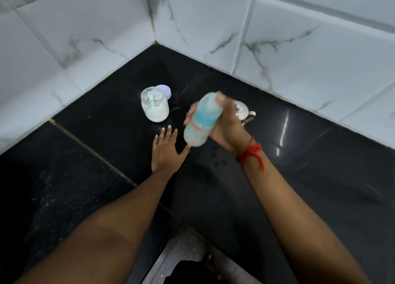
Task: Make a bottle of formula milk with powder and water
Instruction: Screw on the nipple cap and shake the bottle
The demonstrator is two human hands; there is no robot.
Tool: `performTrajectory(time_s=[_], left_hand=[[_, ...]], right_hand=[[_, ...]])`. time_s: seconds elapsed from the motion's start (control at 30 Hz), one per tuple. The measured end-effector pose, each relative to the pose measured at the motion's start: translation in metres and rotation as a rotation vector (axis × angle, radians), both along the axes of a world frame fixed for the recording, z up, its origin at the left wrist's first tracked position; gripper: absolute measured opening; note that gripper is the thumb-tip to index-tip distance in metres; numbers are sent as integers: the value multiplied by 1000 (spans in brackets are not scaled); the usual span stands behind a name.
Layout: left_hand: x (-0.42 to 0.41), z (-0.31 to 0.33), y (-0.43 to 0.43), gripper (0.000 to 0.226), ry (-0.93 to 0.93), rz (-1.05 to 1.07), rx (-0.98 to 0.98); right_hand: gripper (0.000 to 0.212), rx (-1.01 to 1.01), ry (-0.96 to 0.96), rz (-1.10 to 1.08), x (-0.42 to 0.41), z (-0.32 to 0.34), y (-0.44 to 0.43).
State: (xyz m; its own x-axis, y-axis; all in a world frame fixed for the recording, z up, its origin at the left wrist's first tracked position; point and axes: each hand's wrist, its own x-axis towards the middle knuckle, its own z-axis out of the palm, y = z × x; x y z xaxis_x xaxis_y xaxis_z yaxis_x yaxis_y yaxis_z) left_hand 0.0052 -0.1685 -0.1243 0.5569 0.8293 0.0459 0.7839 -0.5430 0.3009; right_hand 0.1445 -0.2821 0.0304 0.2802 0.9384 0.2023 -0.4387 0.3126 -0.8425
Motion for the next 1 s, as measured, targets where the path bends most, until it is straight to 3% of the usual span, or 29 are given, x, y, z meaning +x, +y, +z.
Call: performTrajectory(time_s=[0.03,0.07,0.1,0.13,0.2,0.23,0.27,0.3,0.33,0.4,0.43,0.5,0.53,0.63,0.73,0.8,0.87,1.0], left_hand=[[1,0,0,81,-4,3,-8],[1,0,-1,81,-8,9,-15],[0,-1,-1,82,-16,16,-10],[-1,-2,-1,82,-23,14,0],[0,-3,-1,82,-27,9,8],[0,-3,0,82,-18,11,11],[1,-3,0,82,-8,15,6],[1,-3,0,82,-3,22,0],[0,-3,0,82,-4,24,4],[-2,-3,-1,81,-12,11,5],[-2,-2,0,81,-12,9,3],[1,-1,0,81,0,23,-10],[1,0,-1,82,1,31,-14],[-1,-1,-1,81,1,13,-8],[2,-1,-1,81,-5,24,-19],[-1,-3,-1,81,-7,28,0],[-1,-3,0,81,-9,9,6],[0,-2,-1,81,-4,30,-2]], right_hand=[[47,48,63,-1,0,7,-4],[35,211,150,91,17,8,6],[26,295,115,261,31,12,13],[31,323,29,408,39,18,19],[46,320,-14,465,32,27,1],[54,320,-48,379,33,32,3],[61,388,106,382,30,31,4],[59,214,260,309,32,25,13],[55,42,190,198,28,29,15],[70,-175,-50,62,20,23,24],[74,-134,-130,9,20,19,24],[57,43,-41,-20,20,28,29],[53,25,38,-31,17,35,31],[72,-194,34,62,18,13,26],[66,-50,318,-16,20,11,18],[64,-103,227,-42,15,16,22],[68,-161,134,75,14,9,18],[60,-37,460,-25,32,16,13]])
